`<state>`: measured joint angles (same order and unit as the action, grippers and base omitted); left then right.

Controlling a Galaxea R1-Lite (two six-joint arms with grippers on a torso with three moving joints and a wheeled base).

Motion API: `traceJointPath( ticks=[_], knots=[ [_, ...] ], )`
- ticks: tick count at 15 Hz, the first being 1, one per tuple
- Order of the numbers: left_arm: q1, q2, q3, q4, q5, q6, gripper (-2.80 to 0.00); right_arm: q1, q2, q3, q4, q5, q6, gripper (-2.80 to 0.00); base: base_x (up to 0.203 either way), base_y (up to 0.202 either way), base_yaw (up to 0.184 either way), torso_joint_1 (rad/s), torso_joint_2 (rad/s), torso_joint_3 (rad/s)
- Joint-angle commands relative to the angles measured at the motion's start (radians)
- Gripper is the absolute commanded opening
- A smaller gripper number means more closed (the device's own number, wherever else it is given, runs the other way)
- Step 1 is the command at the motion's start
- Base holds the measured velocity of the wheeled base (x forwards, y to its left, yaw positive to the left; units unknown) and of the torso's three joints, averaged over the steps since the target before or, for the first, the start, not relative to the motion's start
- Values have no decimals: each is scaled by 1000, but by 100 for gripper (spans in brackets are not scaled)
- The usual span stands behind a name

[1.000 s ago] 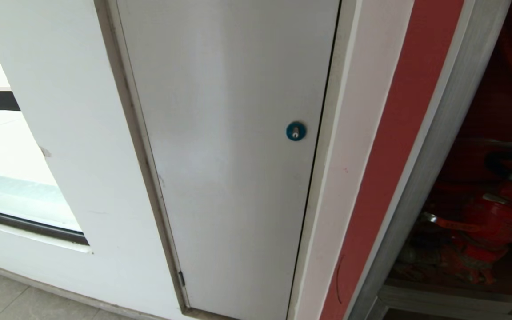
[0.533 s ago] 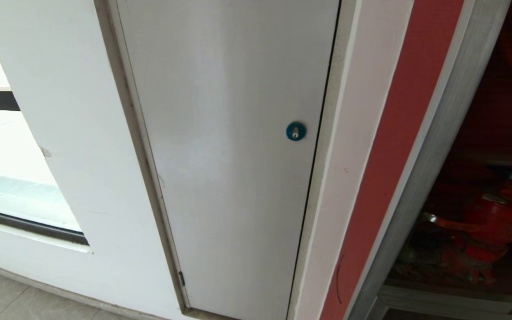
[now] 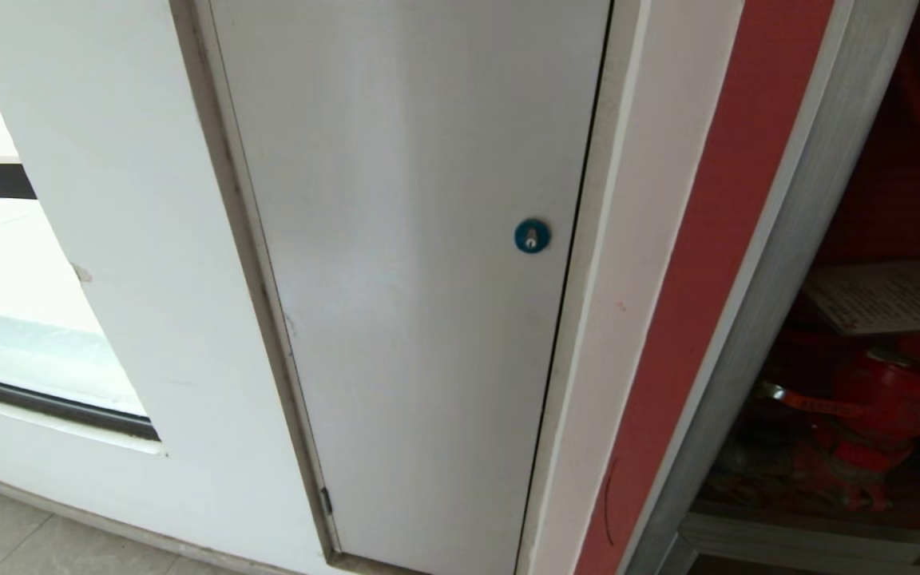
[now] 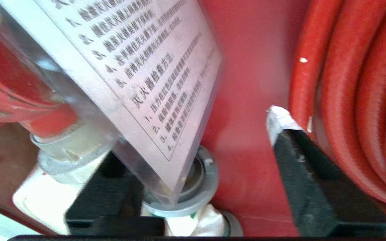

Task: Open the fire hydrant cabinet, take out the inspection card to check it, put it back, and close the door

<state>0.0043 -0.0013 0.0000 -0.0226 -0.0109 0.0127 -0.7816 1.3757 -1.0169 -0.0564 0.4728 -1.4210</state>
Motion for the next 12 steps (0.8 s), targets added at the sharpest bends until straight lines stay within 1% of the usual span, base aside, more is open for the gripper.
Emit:
traceJointPath(
  ticks=[1, 4, 8, 12],
  knots=[
    [0, 1, 8, 0, 0, 0, -280, -27, 0, 9, 10, 4, -27, 0, 0, 0, 0, 0, 0, 0],
    [0, 1, 8, 0, 0, 0, -280, -59, 0, 40, 10, 9, -87, 0, 0, 0, 0, 0, 0, 0],
    [0, 1, 8, 0, 0, 0, -280, -66, -19, 74, 10, 17, -107, 0, 0, 0, 0, 0, 0, 0],
    [0, 1, 8, 0, 0, 0, -280, -92, -79, 121, 13, 53, -123, 0, 0, 0, 0, 0, 0, 0]
  ],
)
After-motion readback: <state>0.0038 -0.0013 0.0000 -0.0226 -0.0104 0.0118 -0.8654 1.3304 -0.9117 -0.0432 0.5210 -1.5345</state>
